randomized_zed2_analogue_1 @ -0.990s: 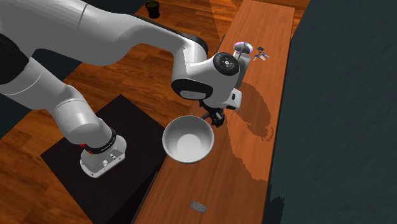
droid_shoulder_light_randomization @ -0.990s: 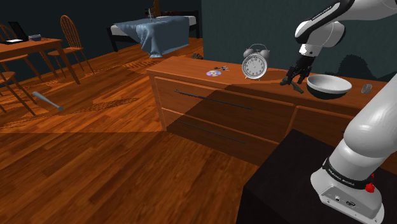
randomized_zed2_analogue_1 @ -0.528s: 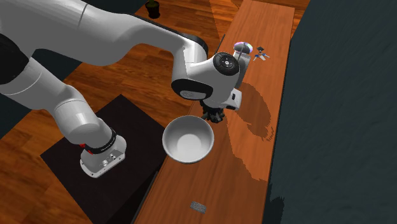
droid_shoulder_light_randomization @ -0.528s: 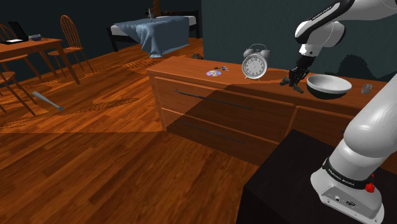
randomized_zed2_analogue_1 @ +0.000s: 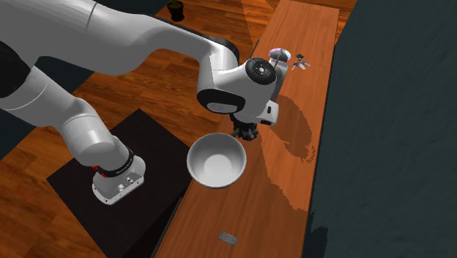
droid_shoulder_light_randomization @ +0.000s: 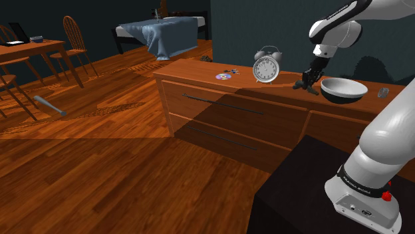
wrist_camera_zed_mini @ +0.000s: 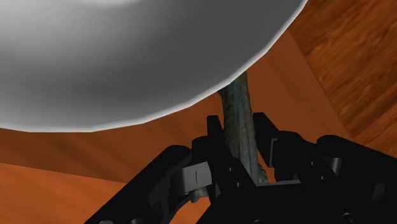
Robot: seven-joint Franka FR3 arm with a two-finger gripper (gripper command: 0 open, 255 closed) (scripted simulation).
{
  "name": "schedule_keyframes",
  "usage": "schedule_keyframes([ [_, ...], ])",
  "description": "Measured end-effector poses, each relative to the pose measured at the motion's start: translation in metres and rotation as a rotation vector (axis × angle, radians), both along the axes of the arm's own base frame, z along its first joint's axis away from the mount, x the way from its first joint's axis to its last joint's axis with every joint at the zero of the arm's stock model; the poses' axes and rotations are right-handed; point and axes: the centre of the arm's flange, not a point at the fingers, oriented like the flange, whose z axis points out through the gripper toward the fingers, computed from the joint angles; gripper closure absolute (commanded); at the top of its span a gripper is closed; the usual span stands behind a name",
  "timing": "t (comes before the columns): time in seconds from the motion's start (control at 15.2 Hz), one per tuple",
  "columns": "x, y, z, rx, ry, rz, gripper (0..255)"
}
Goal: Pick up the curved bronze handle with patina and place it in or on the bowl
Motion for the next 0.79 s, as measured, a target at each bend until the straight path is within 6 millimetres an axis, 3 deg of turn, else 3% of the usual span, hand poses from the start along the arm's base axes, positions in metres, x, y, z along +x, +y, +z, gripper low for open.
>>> schedule_keyframes([
  [0.79, 0.0, 0.0, 0.061, 0.0, -0.001, 0.0, 255],
])
